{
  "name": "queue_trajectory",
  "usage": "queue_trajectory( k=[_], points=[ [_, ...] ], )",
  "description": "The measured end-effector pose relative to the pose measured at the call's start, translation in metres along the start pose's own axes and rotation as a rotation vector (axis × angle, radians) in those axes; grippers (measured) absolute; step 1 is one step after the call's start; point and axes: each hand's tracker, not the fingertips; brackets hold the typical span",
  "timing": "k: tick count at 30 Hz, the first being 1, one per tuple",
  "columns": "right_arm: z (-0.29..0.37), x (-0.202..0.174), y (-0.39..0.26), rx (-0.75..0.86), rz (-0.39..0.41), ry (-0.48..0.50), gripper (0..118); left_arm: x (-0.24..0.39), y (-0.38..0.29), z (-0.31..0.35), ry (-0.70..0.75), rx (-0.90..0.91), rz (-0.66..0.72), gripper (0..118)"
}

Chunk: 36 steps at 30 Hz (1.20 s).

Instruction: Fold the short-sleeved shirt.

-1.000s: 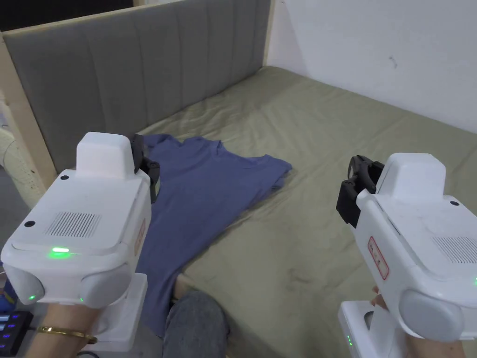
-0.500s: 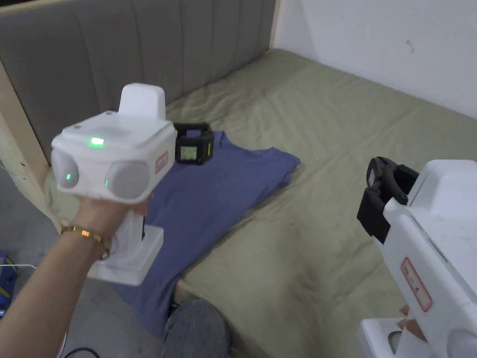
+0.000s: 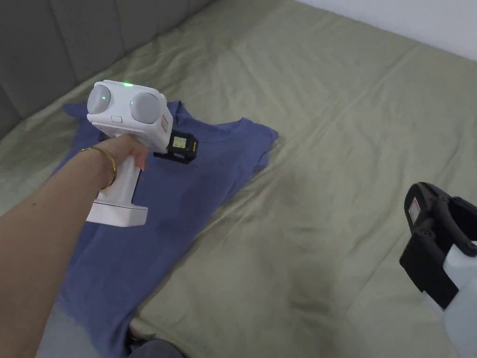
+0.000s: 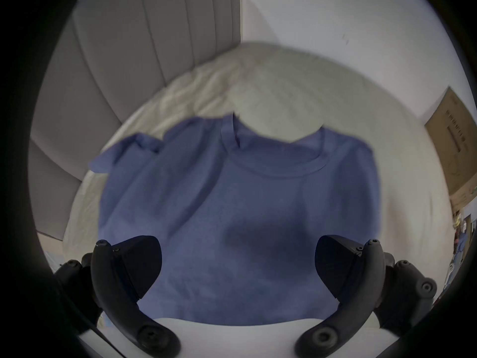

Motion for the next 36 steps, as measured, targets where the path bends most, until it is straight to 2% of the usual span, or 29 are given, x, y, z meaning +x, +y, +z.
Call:
queue_trajectory(
  k=[5,6,7,8,9,10,11,15,17,22,24,27,31,36],
  points=[
    [-0.017,0.009,-0.018,-0.066,-0.003,-0.032,0,0.002,-0.006,-0.032,0.002,-0.061,-0.011,117],
    [-0.019,0.011,-0.021,-0.077,-0.006,-0.036,0,0.006,-0.008,-0.032,-0.01,-0.091,-0.012,97],
    [-0.021,0.013,-0.023,-0.084,-0.01,-0.037,0,-0.01,0.0,-0.046,-0.076,-0.138,-0.006,84],
    [-0.022,0.014,-0.024,-0.09,-0.013,-0.038,0,-0.011,0.004,-0.043,-0.05,-0.108,0.002,82],
    [-0.023,0.014,-0.026,-0.094,-0.015,-0.041,0,-0.01,0.008,-0.04,-0.044,-0.11,0.0,62],
    [-0.022,0.014,-0.026,-0.096,-0.018,-0.042,0,-0.01,0.011,-0.036,-0.06,-0.097,-0.004,35],
    [-0.022,0.013,-0.027,-0.097,-0.023,-0.042,0,-0.012,0.012,-0.038,-0.065,-0.077,-0.01,2],
    [-0.013,0.012,-0.026,-0.092,-0.03,-0.039,0,-0.016,0.002,-0.035,-0.034,-0.015,0.041,0],
    [-0.005,0.012,-0.024,-0.086,-0.023,-0.042,0,-0.021,-0.003,-0.024,-0.045,0.053,0.118,0],
    [0.025,0.016,-0.015,-0.053,-0.02,-0.055,0,-0.036,-0.018,0.037,-0.111,0.227,0.193,0],
    [0.041,0.018,-0.013,-0.029,-0.024,-0.062,0,-0.041,-0.023,0.072,-0.138,0.284,0.225,0],
    [0.065,0.018,-0.01,-0.002,-0.034,-0.066,0,-0.042,-0.021,0.134,-0.156,0.399,0.175,0],
    [0.101,0.019,-0.01,0.036,-0.033,-0.073,0,-0.038,-0.008,0.23,-0.265,0.584,0.222,0],
    [0.148,0.025,-0.007,0.108,-0.023,-0.104,0,0.005,0.004,0.362,-0.291,0.813,0.073,0]
  ],
)
